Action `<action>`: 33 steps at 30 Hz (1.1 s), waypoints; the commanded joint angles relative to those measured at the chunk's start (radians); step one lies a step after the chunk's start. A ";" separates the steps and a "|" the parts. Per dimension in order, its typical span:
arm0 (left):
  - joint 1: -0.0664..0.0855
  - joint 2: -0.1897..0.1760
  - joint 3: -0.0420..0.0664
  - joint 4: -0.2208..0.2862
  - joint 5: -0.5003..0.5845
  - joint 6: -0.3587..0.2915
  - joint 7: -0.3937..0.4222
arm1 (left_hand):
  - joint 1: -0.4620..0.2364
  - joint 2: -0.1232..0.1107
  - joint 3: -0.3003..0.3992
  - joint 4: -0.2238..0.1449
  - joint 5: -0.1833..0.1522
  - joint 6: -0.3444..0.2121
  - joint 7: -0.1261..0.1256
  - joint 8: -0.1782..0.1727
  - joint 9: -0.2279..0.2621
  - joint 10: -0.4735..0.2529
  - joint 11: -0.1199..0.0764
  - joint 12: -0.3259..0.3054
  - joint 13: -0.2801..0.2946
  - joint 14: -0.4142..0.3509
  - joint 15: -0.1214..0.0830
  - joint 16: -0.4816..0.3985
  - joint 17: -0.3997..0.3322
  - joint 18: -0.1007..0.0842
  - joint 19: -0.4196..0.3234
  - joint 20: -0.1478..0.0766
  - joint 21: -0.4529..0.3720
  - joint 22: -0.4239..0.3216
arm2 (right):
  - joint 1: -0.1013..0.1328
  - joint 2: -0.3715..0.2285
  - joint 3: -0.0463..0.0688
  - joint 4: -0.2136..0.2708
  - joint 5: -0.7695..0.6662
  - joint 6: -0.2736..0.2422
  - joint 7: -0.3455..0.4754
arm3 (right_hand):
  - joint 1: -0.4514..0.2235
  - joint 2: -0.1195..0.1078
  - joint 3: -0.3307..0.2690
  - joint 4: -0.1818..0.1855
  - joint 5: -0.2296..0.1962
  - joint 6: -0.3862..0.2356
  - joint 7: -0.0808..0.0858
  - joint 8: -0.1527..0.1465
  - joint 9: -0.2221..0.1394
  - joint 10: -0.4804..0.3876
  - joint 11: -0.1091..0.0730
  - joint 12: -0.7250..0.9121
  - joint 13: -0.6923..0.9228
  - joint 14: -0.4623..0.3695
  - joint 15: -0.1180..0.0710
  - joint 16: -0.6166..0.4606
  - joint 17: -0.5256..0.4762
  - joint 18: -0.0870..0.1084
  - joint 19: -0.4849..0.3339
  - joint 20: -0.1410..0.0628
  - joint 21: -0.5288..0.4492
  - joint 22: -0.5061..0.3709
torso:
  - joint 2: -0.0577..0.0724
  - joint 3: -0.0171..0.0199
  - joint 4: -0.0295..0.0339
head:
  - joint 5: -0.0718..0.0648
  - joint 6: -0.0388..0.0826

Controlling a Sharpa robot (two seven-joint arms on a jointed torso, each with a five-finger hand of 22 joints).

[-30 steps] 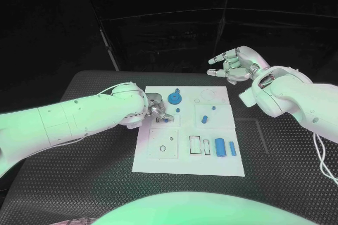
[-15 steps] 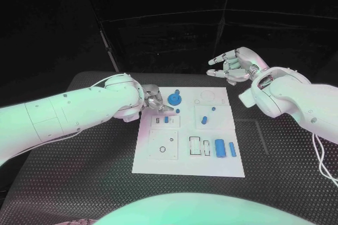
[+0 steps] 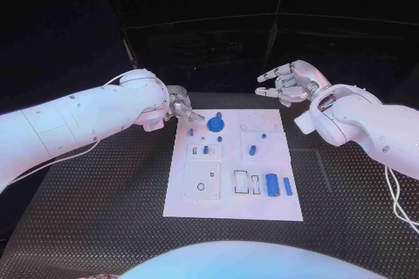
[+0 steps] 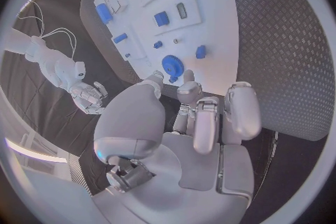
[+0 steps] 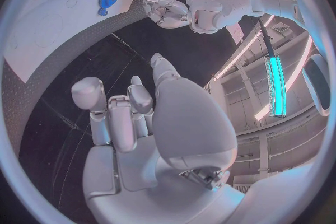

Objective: Assemble the parts on the task board

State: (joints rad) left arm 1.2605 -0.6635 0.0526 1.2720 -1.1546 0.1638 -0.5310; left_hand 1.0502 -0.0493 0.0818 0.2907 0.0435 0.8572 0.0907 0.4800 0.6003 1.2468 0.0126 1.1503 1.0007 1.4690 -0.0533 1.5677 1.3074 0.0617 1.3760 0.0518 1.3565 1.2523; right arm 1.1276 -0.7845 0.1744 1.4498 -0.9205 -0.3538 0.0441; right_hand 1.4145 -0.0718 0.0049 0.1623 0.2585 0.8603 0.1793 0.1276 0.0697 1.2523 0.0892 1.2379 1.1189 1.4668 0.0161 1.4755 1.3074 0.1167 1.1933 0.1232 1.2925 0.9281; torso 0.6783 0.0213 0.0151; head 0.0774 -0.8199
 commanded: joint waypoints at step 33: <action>0.020 0.169 -0.005 -0.288 0.023 0.291 -0.006 | 0.069 0.041 -0.081 0.000 0.004 0.047 0.008 -0.058 -0.082 -0.044 0.013 -0.030 -0.047 0.102 0.016 0.003 0.263 0.021 -0.023 0.022 -0.035 -0.026 | 0.002 0.014 0.001 -0.017 0.006 0.012 0.007 | -0.006 0.005 -0.008 -0.002 0.026 -0.001 -0.003 0.009 -0.001 -0.009 -0.001 -0.006 -0.005 0.050 -0.004 -0.006 0.031 0.008 -0.006 -0.002 -0.009 -0.005 | 0.002 0.0013 -0.0040 | 0.014 0.005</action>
State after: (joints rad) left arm 1.2794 -0.4985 0.0477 0.9897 -1.1391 0.4109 -0.5311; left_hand 1.1200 -0.0166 0.0079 0.2900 0.0435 0.8963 0.0996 0.4263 0.5196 1.2058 0.0285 1.1183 0.9522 1.4654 -0.0427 1.5677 1.3074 0.0770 1.3547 0.0732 1.3219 1.2249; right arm 1.1276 -0.7716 0.1744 1.4319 -0.9179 -0.3485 0.0437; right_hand 1.4145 -0.0718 0.0001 0.1616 0.2792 0.8603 0.1793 0.1326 0.0697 1.2523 0.0892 1.2379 1.1150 1.4668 0.0161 1.4755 1.3073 0.1166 1.1933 0.1232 1.2886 0.9241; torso 0.6799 0.0230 0.0120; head 0.0918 -0.8157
